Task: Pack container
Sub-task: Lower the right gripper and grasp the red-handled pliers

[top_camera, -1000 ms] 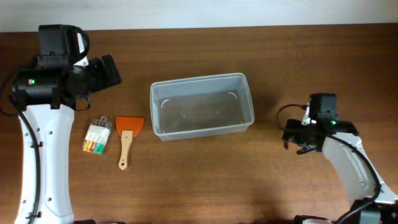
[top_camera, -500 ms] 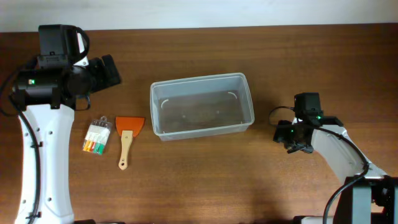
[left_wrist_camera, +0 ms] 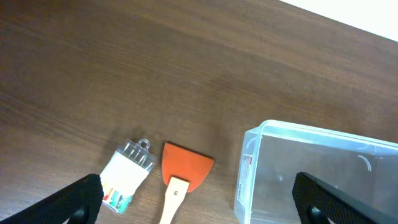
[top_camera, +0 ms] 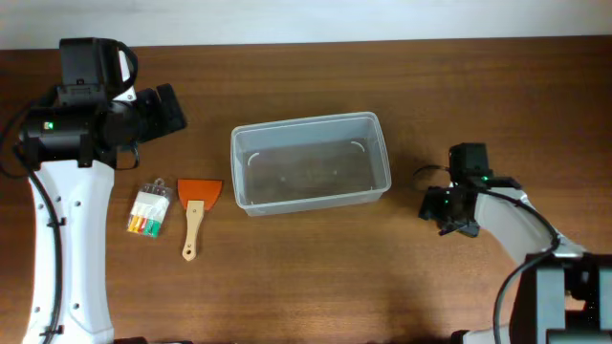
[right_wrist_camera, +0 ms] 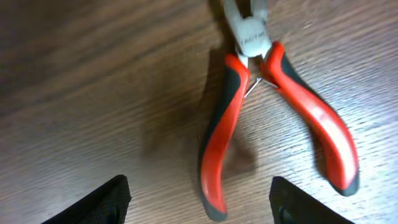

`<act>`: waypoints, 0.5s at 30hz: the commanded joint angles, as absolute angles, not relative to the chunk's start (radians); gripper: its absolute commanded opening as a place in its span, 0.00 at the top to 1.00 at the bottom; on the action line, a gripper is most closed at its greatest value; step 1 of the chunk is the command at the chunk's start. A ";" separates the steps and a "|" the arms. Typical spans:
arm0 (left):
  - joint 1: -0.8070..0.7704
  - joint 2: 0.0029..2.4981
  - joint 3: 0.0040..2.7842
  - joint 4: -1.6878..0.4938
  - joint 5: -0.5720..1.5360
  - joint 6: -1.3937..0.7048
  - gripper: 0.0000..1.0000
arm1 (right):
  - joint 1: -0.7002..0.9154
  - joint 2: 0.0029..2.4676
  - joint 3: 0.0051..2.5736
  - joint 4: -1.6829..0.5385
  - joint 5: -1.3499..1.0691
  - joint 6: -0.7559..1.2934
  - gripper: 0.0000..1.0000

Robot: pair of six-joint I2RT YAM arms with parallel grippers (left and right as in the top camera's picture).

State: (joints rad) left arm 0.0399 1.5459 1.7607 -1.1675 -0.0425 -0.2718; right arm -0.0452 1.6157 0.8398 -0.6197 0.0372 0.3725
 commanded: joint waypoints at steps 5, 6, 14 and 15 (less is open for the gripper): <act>0.043 1.546 1.765 -1.169 -0.053 -0.263 0.01 | -0.103 1.636 0.834 -0.606 0.056 0.402 0.27; 0.043 1.546 1.766 -1.169 -0.053 -0.263 0.01 | -0.115 1.636 0.834 -0.606 0.056 0.402 0.27; 0.043 1.546 1.765 -1.169 -0.053 -0.263 0.01 | -0.192 1.636 0.834 -0.605 0.030 0.370 0.32; 0.043 1.546 1.765 -1.169 -0.053 -0.263 0.01 | -0.192 1.636 0.834 -0.605 0.030 0.364 0.32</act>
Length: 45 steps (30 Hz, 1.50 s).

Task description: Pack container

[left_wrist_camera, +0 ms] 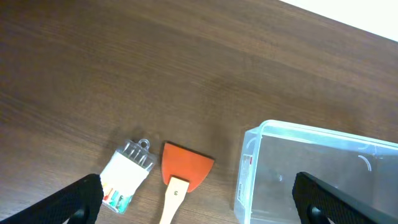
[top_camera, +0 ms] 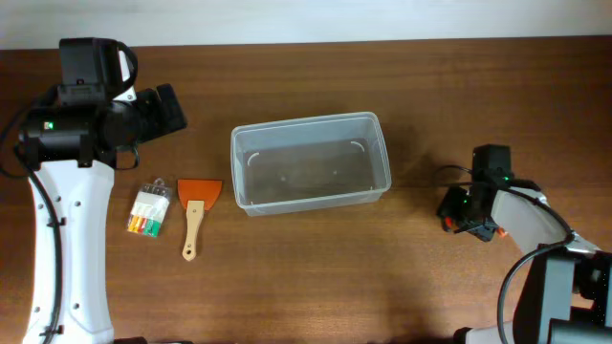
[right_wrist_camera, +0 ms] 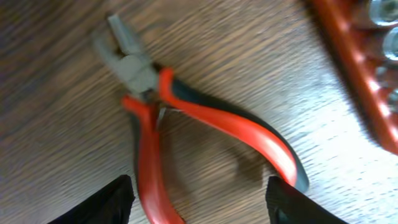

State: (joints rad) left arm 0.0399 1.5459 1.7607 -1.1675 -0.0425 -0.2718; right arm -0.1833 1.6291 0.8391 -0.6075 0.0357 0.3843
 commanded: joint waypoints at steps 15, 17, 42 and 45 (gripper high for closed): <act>0.043 1.546 1.765 -1.170 -0.053 -0.263 0.01 | -0.190 1.636 0.834 -0.602 0.030 0.337 0.49; 0.043 1.546 1.765 -1.169 -0.053 -0.263 0.01 | -0.190 1.636 0.834 -0.601 0.025 0.310 0.53; 0.043 1.546 1.765 -1.170 -0.053 -0.263 0.01 | -0.189 1.636 0.962 -0.667 -0.019 0.260 0.96; 0.043 1.546 1.766 -1.169 -0.053 -0.263 0.01 | -0.189 1.636 1.042 -0.712 -0.019 0.239 0.96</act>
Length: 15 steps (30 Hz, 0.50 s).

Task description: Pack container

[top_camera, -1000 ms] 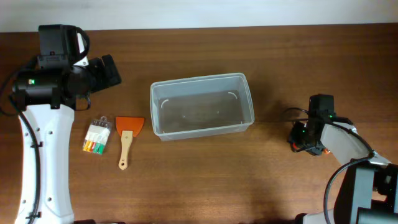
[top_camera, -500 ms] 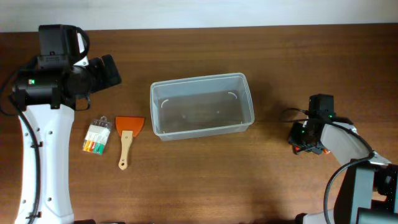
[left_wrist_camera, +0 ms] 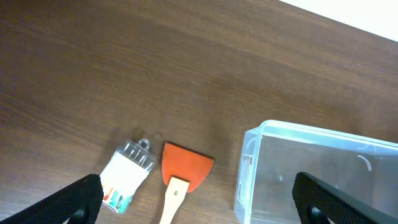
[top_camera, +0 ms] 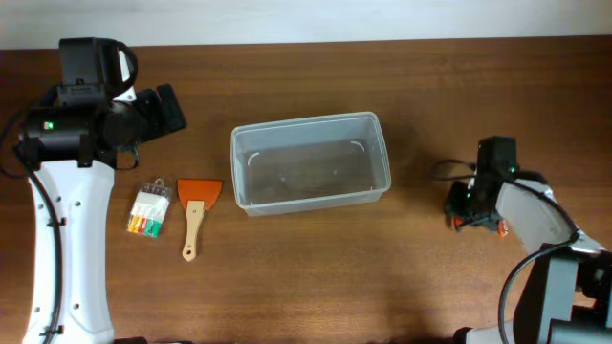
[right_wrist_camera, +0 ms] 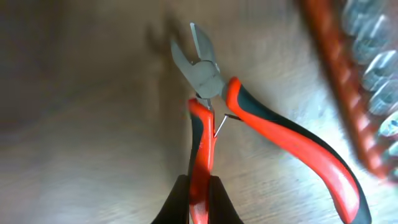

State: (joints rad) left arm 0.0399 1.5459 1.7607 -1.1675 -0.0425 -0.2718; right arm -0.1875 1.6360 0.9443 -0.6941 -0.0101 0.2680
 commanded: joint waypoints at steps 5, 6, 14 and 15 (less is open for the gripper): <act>0.043 1.546 1.765 -1.169 -0.053 -0.263 0.01 | -0.175 1.636 1.211 -0.802 -0.019 0.213 0.96; 0.043 1.546 1.765 -1.169 -0.053 -0.263 0.01 | -0.167 1.636 1.241 -0.817 -0.018 0.200 0.96; 0.043 1.546 1.766 -1.169 -0.053 -0.263 0.01 | -0.011 1.636 1.473 -0.929 -0.019 0.152 0.96; 0.043 1.546 1.765 -1.169 -0.053 -0.263 0.01 | 0.022 1.636 1.499 -0.942 -0.019 0.152 0.96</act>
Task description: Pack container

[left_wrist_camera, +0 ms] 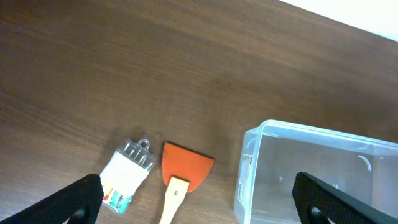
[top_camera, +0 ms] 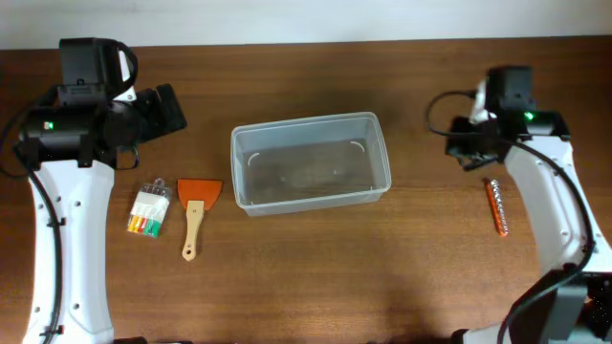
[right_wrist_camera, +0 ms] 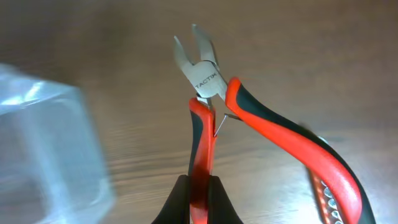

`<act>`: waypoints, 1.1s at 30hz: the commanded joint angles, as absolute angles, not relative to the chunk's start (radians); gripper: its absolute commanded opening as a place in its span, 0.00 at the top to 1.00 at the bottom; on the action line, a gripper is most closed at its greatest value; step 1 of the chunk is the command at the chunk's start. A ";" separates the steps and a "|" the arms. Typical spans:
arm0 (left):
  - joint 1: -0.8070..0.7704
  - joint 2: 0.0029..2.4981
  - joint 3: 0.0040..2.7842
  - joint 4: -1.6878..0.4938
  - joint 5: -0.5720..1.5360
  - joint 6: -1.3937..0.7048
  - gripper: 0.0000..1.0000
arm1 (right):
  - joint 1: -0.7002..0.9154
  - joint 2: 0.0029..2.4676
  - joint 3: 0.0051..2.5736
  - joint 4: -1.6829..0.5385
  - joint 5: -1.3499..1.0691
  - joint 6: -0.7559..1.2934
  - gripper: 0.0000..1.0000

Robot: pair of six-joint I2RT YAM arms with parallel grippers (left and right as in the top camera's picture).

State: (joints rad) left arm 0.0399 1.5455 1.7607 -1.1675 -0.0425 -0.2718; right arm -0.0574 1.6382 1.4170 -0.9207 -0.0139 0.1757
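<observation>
Red-and-black pliers [right_wrist_camera: 214,93] hang above the table, with my right gripper [right_wrist_camera: 199,194] shut on one of their handles. In the overhead view that gripper [top_camera: 470,145] is just right of the clear plastic container [top_camera: 311,164], whose corner shows blurred at the left of the right wrist view [right_wrist_camera: 43,143]. The container looks empty. My left gripper [left_wrist_camera: 199,214] stands wide open, high above the table's left side, holding nothing. Below it lie an orange scraper with a wooden handle [left_wrist_camera: 183,171] and a small clear pack of coloured pieces [left_wrist_camera: 127,174].
An orange strip holding metal bits [top_camera: 497,205] lies on the table right of the container, below my right arm. The scraper [top_camera: 196,212] and the pack [top_camera: 150,208] lie side by side left of the container.
My right gripper, shut on the pliers, was low by the orange strip. Now it is raised and further back, next to the container's right end. The left arm has not moved.
My right gripper was open over the pliers lying on the table right of the container, and half a second later still open above them. Then it was shut on one handle. Now the pliers are off the table, beside the container.
</observation>
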 commanded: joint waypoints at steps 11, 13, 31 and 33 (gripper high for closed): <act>0.043 1.546 1.765 -1.169 -0.053 -0.263 0.01 | 0.344 1.641 1.565 -1.006 -0.014 0.215 0.96; 0.043 1.546 1.765 -1.169 -0.053 -0.263 0.01 | 0.384 1.641 1.565 -1.003 -0.014 0.222 0.96; 0.043 1.546 1.765 -1.169 -0.053 -0.263 0.01 | 0.344 1.641 1.566 -0.984 0.064 0.251 0.33; 0.043 1.546 1.765 -1.169 -0.053 -0.263 0.01 | 0.324 1.641 1.566 -0.978 0.065 0.247 0.32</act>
State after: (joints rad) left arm 0.0399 1.5459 1.7607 -1.1675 -0.0425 -0.2718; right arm 0.3477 1.6394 1.5471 -0.9871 0.0483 0.2440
